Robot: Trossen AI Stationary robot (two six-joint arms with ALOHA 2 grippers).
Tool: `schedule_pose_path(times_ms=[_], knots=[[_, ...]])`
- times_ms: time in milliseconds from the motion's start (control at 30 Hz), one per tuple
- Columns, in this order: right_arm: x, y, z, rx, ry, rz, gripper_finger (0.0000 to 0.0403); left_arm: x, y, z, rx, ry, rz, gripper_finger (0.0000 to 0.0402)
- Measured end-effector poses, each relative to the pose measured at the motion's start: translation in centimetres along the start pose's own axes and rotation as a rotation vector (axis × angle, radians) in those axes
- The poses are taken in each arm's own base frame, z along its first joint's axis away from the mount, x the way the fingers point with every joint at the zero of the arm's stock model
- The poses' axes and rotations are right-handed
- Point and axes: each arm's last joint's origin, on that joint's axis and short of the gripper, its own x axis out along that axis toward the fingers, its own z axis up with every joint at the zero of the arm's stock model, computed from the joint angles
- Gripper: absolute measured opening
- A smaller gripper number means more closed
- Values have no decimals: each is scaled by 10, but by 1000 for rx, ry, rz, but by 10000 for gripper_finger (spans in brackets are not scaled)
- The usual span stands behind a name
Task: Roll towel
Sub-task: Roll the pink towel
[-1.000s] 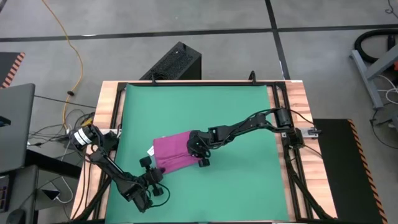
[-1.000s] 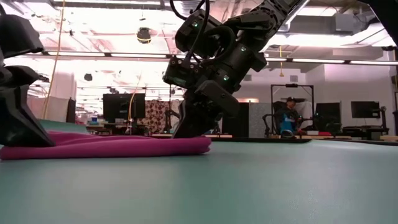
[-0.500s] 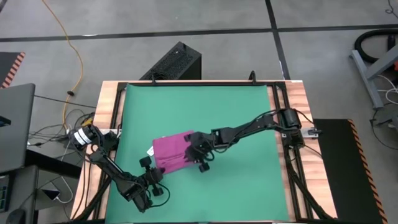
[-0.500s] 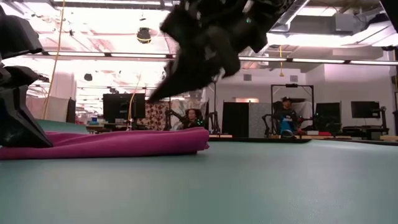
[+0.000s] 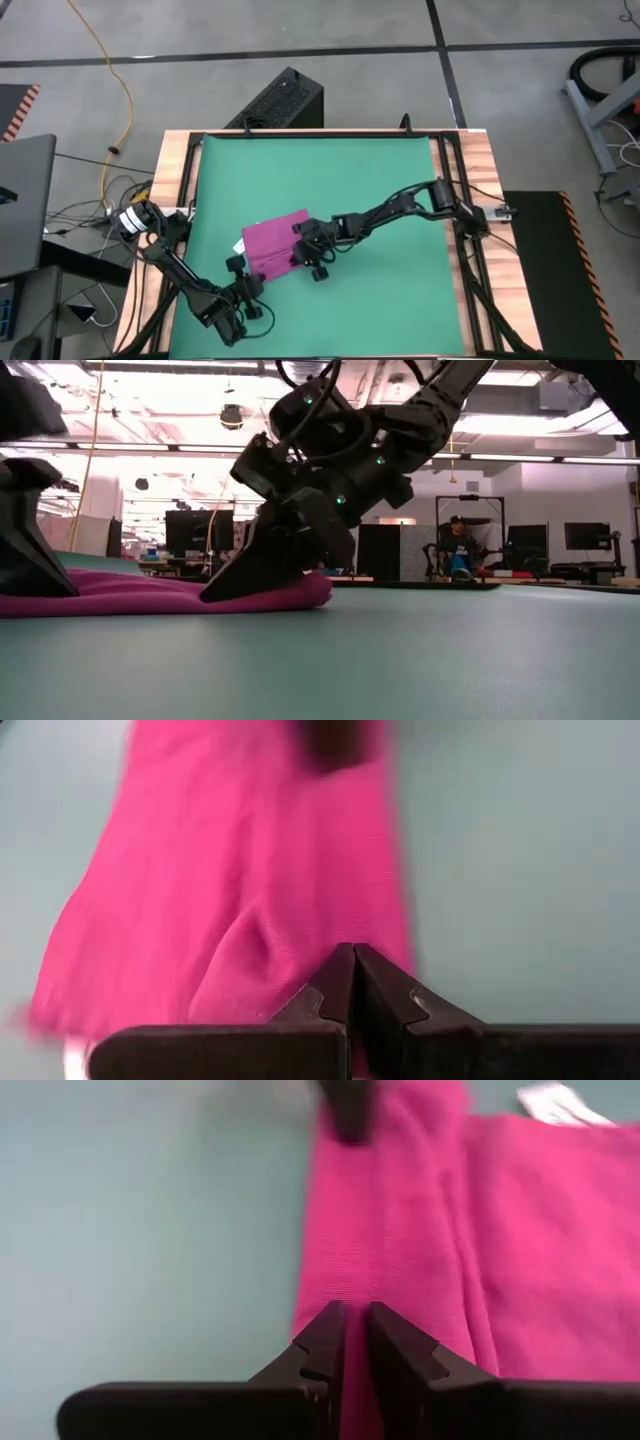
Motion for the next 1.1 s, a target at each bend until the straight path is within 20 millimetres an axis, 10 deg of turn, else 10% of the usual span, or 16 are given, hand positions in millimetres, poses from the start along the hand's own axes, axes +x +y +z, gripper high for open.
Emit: schedule_pose_path(times_ms=[300,1100], knots=[[12,0,-14,56,23,14,70,-30,-5,40,169,-126,147,0],[13,2,-16,80,25,15,70,10,32,-43,-248,-95,108,0]])
